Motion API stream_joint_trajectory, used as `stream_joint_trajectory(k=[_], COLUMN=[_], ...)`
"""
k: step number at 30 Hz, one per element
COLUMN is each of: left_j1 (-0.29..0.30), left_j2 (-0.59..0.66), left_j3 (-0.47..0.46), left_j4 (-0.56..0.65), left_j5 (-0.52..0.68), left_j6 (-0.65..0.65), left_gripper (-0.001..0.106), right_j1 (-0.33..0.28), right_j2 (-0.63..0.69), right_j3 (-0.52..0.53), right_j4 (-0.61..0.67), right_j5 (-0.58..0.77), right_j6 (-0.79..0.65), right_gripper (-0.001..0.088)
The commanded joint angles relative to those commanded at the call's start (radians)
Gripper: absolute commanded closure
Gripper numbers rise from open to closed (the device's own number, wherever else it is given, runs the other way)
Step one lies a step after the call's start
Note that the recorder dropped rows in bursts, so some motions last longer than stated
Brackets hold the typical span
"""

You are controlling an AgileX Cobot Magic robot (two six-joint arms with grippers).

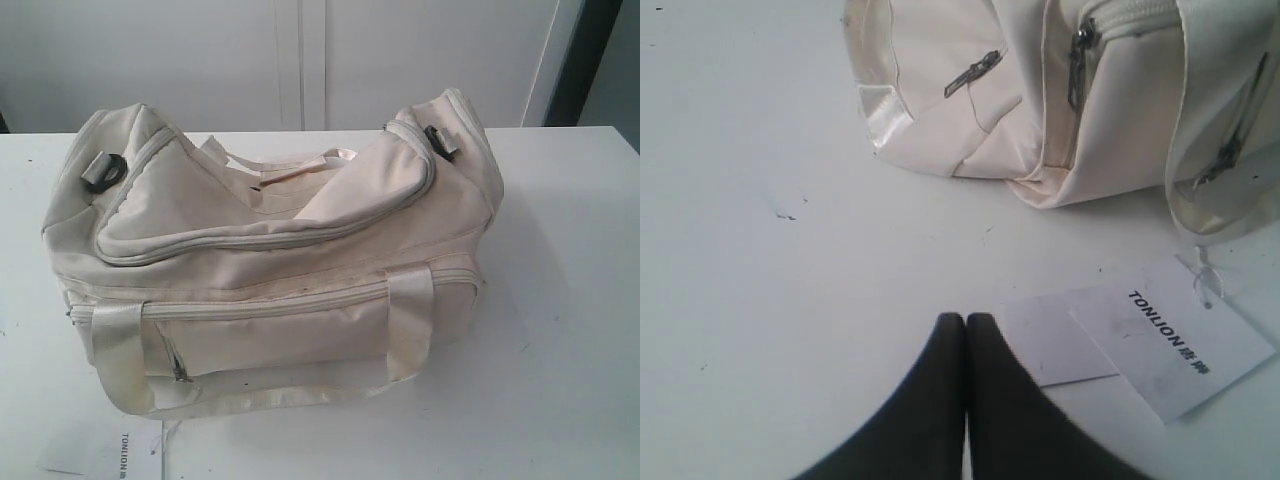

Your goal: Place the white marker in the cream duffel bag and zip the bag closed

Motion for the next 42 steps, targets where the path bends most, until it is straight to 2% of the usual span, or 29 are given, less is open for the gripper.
stream_joint_trajectory(k=[8,11,27,32,42], left_j1=[0.0,0.0,0.0,0.0,0.0], left_j2=[0.0,0.0,0.0,0.0,0.0], left_j3=[0.002,0.03,0.03,0.03,0.03], left_j4=[0.0,0.0,0.0,0.0,-0.003], left_j5=[0.018,0.002,-0.03,-0.134,-0.148], left_j6=[0.0,0.0,0.0,0.0,0.0], left_gripper=[0.105,0.105,0.105,0.105,0.105], right_j1=[0.0,0.0,0.0,0.0,0.0], right_j2=[0.0,0.0,0.0,0.0,0.0], right_j3=[0.0,0.0,0.0,0.0,0.0], right_j4=[-0.002,-0.002,-0.002,-0.002,-0.002], right_j5=[0.0,0.0,0.0,0.0,0.0], right_j6=[0.0,0.0,0.0,0.0,0.0], right_gripper=[0.0868,0.0868,0.0868,0.0868,0.0868])
